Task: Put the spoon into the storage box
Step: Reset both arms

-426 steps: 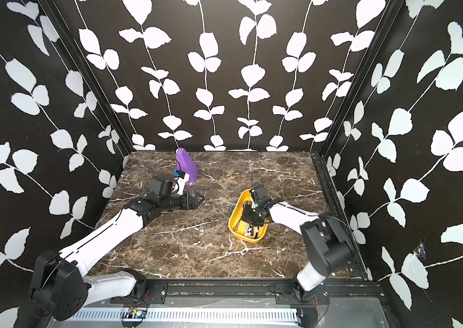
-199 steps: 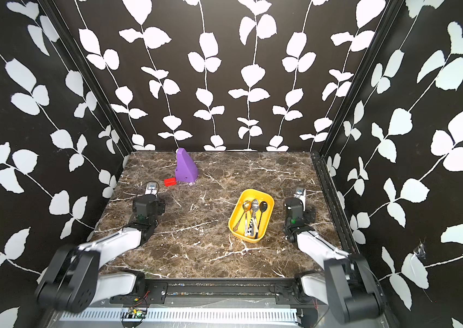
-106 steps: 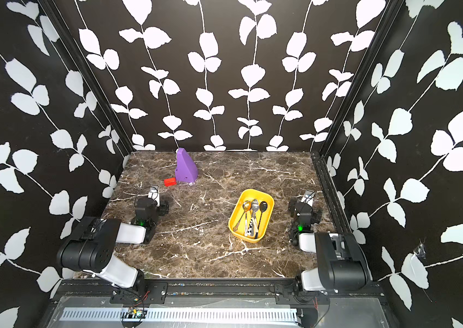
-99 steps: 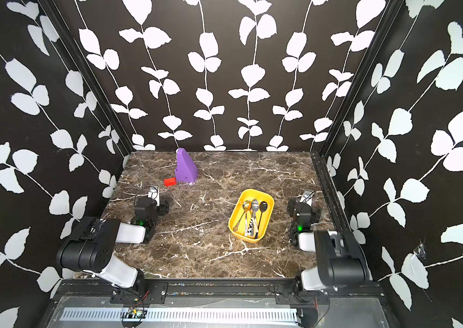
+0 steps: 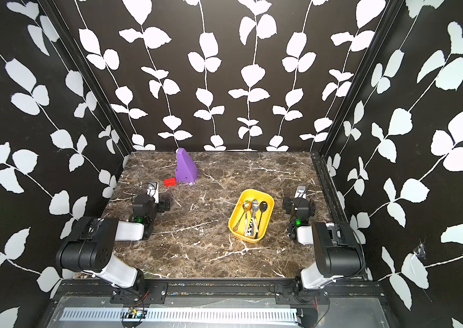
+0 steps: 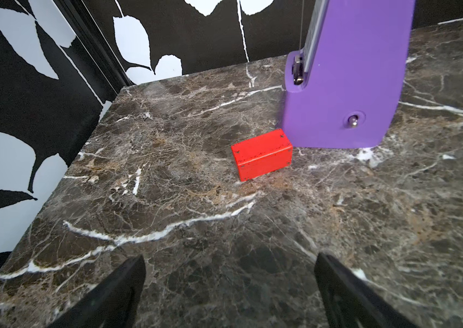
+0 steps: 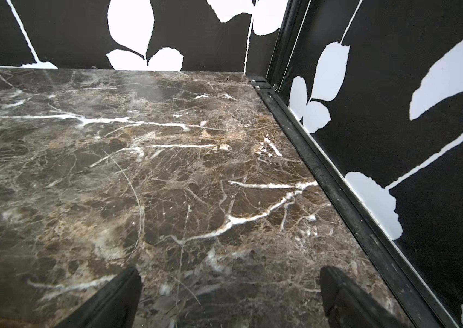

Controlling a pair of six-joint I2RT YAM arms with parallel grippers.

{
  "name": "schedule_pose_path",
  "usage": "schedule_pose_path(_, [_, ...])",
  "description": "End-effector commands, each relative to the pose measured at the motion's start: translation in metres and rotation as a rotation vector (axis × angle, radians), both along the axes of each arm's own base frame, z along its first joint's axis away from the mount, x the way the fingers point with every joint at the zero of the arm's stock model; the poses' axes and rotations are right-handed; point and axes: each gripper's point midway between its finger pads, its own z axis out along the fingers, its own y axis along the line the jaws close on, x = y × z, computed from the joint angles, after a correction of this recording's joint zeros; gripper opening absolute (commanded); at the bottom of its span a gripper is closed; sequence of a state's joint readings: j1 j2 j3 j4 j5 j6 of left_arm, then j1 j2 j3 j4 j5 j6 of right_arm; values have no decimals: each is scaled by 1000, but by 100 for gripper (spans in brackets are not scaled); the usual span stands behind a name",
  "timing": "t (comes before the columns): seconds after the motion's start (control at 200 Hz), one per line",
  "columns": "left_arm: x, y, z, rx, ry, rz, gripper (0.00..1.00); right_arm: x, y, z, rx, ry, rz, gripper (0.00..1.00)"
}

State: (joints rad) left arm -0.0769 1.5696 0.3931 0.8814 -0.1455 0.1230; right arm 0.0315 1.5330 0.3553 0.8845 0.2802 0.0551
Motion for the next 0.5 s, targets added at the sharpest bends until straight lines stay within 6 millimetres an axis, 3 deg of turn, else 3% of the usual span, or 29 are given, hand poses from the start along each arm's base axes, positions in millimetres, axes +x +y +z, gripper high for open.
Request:
schedule_pose_path(0.0, [4,0,11,-17,-29,-2,98,6,3,12,-6,-31,10,99])
schedule_pose_path(0.495, [4,0,11,-17,-28,-2,98,7,3,11,-8,-24,12,99])
